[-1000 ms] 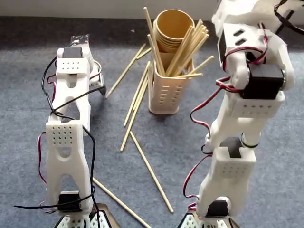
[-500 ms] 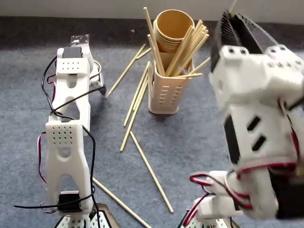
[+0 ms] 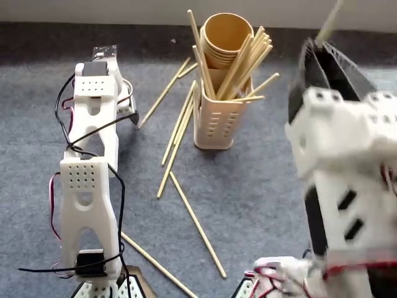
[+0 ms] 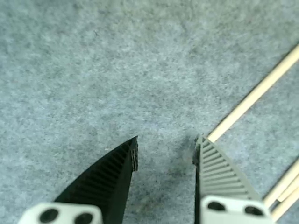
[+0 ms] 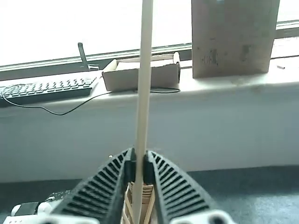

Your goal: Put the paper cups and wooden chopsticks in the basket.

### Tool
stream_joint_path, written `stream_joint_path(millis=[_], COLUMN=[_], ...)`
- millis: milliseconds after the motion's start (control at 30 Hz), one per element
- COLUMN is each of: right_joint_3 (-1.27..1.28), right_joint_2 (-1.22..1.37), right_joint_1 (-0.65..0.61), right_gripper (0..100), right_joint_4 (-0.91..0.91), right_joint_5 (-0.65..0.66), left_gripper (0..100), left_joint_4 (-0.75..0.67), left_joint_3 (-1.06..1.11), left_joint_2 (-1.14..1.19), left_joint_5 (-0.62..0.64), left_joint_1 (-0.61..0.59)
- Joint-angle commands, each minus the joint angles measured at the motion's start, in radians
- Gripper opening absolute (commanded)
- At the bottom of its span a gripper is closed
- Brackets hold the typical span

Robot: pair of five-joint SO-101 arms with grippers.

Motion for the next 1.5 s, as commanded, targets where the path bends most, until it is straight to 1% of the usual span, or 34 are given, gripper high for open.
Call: stream_joint_path(millis=[0, 67, 100, 167, 233, 300, 367, 433, 500, 533, 633, 767, 933, 1100, 1233, 1300, 1367, 1467], right_joint_3=[0.489, 0.734, 0.843, 1.066, 1.348, 1.647, 1.94, 2.184, 2.293, 2.313, 2.244, 2.077, 1.894, 1.811, 1.819, 1.847, 1.867, 1.874], right_joint_2=[-0.229, -0.351, -0.414, -0.564, -0.717, -0.868, -0.978, -1.02, -0.993, -0.963, -0.82, -0.578, -0.364, -0.228, -0.193, -0.194, -0.206, -0.231], right_joint_1=[0.033, 0.031, 0.03, -0.007, -0.051, -0.11, -0.143, -0.15, -0.15, -0.15, -0.165, -0.18, -0.182, -0.182, -0.177, -0.177, -0.177, -0.177], right_gripper=[0.5, 0.5, 0.5, 0.5, 0.5, 0.5, 0.5, 0.5, 0.5, 0.5, 0.5, 0.5, 0.5, 0.5, 0.5, 1.5, 6.9, 18.2], right_joint_4=[0.005, -0.016, -0.067, -0.243, -0.437, -0.682, -1.013, -1.326, -1.572, -1.623, -1.63, -1.63, -1.629, -1.63, -1.626, -1.583, -1.523, -1.494], right_joint_5=[0.058, 0.078, 0.078, 0.077, 0.077, 0.077, 0.08, 0.081, 0.083, 0.084, 0.103, 0.117, 0.117, 0.117, 0.118, 0.118, 0.118, 0.118], left_gripper=[22, 22, 22, 22, 22, 22, 22, 22, 22, 22, 22, 22, 22, 22, 22, 22, 22, 22], left_joint_4=[-0.008, -0.008, -0.008, -0.008, -0.006, -0.005, -0.005, -0.006, -0.006, -0.006, -0.006, -0.006, -0.005, -0.003, -0.003, -0.003, -0.003, -0.006], left_joint_3=[-0.03, -0.03, -0.028, -0.027, -0.027, -0.027, -0.027, -0.027, -0.027, -0.027, -0.027, -0.027, -0.027, -0.027, -0.027, -0.027, -0.027, -0.027], left_joint_2=[-0.008, -0.008, -0.008, -0.008, -0.008, -0.008, -0.007, -0.007, -0.007, -0.007, -0.007, -0.007, -0.007, -0.007, -0.007, -0.007, -0.007, -0.007], left_joint_5=[0.006, 0.006, 0.006, 0.006, 0.006, 0.006, 0.006, 0.006, 0.006, 0.006, 0.006, 0.006, 0.006, 0.006, 0.006, 0.006, 0.006, -0.009], left_joint_1=[-0.004, -0.002, -0.002, -0.002, -0.005, -0.008, -0.008, -0.008, -0.007, -0.007, -0.007, -0.007, -0.007, -0.008, -0.01, -0.01, -0.01, -0.01])
